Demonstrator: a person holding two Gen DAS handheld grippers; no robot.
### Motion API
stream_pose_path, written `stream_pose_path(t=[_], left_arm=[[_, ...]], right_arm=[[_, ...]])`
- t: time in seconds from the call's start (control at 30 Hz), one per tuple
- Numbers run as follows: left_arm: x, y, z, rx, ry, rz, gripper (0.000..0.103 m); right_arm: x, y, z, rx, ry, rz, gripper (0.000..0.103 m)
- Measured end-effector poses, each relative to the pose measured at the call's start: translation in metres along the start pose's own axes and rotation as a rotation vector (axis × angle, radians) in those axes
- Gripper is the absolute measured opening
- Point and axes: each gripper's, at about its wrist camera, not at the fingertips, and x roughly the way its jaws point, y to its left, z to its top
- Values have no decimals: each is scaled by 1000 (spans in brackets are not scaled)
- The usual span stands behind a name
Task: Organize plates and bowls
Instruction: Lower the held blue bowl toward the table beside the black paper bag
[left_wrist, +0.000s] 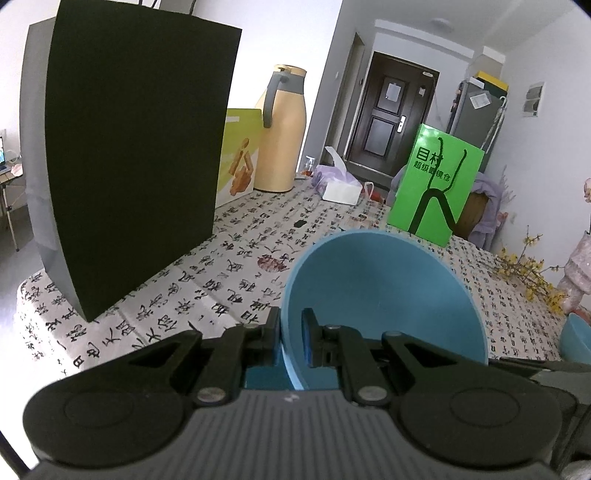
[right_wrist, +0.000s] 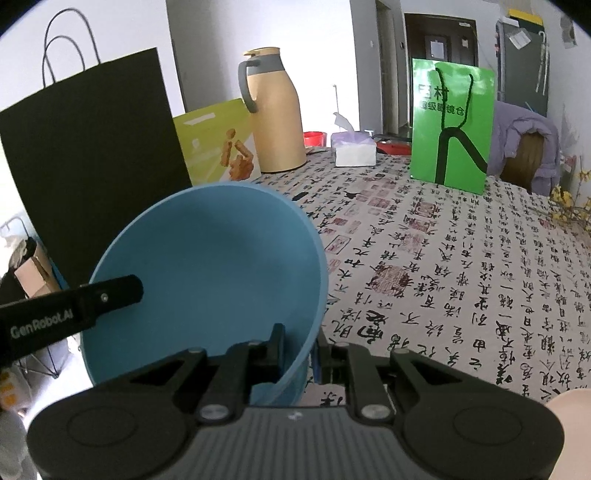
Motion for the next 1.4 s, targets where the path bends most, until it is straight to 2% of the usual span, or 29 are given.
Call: stream_pose_path(t=[0.27,0.8,1.13,1.4], left_arm=[[-2,5,-9,0,10,13,12],[-5,12,-19,-19,66,27,12],[-8,14,-22,-24,64,29,10],[-4,20,-24,-55,84,18,9]], right_arm=[[2,7,-7,-41,3,-13,15],[0,31,-18,-183,-34,-98,19],[0,35,-20,-215,-41,-113,20],[-1,31,-20,-186,-40,-98,20]])
